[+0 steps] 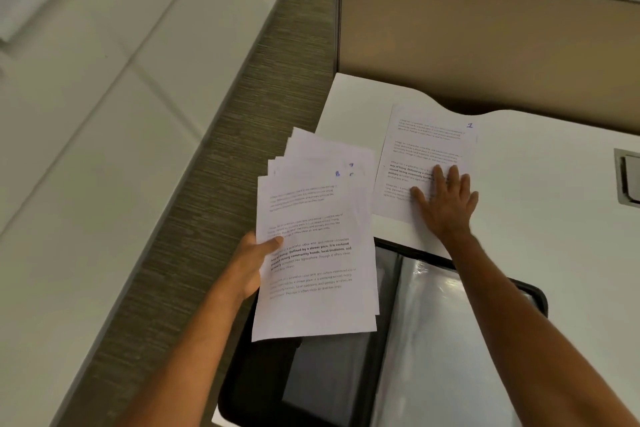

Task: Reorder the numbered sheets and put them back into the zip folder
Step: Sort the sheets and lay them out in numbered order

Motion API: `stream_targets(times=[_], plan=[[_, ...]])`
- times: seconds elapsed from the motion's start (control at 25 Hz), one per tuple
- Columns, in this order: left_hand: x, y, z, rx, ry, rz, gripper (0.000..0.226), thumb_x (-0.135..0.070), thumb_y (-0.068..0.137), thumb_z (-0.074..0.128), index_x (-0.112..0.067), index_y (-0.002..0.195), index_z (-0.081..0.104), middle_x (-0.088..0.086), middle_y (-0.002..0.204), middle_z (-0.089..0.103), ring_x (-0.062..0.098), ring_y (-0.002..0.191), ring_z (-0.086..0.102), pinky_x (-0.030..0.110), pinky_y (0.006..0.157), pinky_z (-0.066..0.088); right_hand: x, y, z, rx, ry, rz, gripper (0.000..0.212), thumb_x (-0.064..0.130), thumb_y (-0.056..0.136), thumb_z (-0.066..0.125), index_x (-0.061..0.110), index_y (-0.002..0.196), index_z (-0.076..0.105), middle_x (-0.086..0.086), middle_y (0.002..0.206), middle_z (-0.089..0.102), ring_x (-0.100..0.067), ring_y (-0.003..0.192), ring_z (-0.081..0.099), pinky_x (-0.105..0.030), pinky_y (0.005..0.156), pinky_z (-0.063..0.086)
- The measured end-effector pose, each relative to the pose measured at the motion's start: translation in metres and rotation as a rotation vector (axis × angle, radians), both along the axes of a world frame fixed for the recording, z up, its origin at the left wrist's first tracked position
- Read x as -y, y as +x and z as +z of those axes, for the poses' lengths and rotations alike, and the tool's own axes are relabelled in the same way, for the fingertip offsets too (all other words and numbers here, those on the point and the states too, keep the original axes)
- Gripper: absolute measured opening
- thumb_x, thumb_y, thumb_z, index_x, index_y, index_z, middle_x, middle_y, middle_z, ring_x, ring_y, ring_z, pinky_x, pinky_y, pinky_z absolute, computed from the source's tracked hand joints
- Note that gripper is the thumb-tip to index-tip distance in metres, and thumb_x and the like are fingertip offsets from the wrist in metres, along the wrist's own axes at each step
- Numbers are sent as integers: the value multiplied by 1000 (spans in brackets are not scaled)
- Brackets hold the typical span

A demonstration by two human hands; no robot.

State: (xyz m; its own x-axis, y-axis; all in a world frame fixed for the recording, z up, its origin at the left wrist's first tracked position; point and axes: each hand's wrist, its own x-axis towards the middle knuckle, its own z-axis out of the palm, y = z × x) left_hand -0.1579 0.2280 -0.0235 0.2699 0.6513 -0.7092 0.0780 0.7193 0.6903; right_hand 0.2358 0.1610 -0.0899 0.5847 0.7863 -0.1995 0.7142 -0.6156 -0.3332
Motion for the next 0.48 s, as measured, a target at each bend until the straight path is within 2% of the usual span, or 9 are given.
stream_targets(times=[0.12,0.28,0.36,0.48], plan=[[3,-10,3,196,-83,-9,40,-1,95,61,-5,135,61,21,129,67,36,116,65,47,97,56,5,4,-1,0,-5,32,92,76,92,30,22,166,21,-14,174,13,-42,159,6,-65,125,11],[24,-4,6,10,-23,-246,28,0,99,59,-11,124,66,12,121,73,28,110,71,42,92,59,8,8,-3,20,-4,67,88,73,99,40,18,165,22,-16,173,14,-43,159,7,-64,126,12],[35,-2,1,-49,-34,-306,26,-2,101,59,-14,122,68,8,119,75,25,110,72,42,92,59,7,9,-5,35,20,71,89,74,96,36,16,163,27,-17,171,20,-45,156,14,-64,124,17],[45,-6,-9,-50,-48,-360,28,-5,100,60,-13,126,67,7,122,74,26,115,69,50,101,54,1,8,-4,51,26,64,95,78,91,27,13,160,33,-20,167,26,-48,152,22,-65,120,26]])
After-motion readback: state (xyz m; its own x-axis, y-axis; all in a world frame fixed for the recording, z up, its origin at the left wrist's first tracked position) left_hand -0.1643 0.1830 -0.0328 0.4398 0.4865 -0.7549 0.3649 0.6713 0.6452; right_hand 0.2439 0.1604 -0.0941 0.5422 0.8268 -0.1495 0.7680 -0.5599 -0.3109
